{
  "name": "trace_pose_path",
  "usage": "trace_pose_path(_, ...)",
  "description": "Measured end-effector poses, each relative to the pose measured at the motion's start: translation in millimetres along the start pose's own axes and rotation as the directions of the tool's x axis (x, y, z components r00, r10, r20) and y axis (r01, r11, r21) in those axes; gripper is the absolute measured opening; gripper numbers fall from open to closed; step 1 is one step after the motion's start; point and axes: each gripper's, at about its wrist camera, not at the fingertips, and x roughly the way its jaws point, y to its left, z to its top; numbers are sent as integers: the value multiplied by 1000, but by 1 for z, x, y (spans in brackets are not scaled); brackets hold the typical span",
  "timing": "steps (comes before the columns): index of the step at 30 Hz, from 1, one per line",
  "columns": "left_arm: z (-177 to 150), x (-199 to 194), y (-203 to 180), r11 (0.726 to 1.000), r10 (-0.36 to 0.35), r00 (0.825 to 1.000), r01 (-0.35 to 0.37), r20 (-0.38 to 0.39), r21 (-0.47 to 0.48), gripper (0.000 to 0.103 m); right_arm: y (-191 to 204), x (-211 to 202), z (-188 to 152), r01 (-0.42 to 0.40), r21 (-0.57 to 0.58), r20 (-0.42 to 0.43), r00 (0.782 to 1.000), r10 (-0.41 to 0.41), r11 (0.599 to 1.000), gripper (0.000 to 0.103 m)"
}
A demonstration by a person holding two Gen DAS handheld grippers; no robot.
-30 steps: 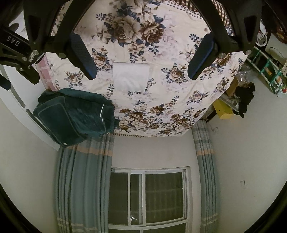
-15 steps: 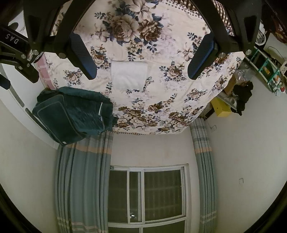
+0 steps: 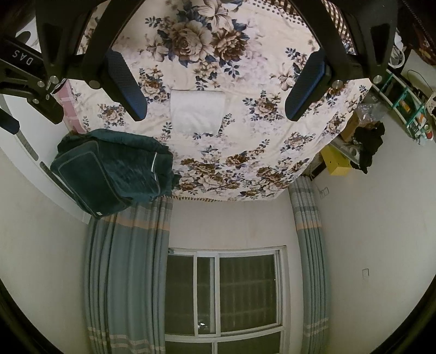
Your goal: Fold small clothes
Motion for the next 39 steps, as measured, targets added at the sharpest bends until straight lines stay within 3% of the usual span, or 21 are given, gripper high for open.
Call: trace_pose_path(39, 3, -6, 0, 1000, -3, 1000, 3, 4, -5, 103, 10, -7, -6, -5, 6, 0, 1000, 5, 1000, 103)
